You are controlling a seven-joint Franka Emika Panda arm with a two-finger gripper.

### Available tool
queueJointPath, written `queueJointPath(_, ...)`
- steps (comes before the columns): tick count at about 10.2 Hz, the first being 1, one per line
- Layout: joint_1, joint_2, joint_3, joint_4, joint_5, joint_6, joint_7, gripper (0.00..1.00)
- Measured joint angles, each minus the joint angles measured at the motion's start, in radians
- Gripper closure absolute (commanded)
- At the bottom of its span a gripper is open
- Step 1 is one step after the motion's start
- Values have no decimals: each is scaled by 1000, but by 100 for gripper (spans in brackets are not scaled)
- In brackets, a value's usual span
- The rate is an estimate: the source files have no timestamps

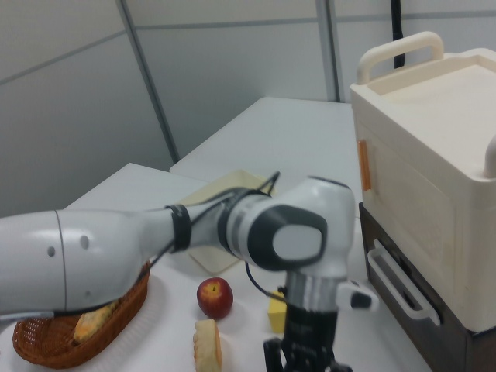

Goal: Put the purple cube on the table
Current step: 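Lift the purple cube off the plate and set it on the table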

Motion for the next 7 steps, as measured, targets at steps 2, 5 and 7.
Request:
queueJointPath(2,55,-8,1,31,44,-3,8,96)
queueJointPath(5,116,-8,2,45,136,-3,106,0)
queueJointPath(7,164,-7,3,45,144,-3,156,0)
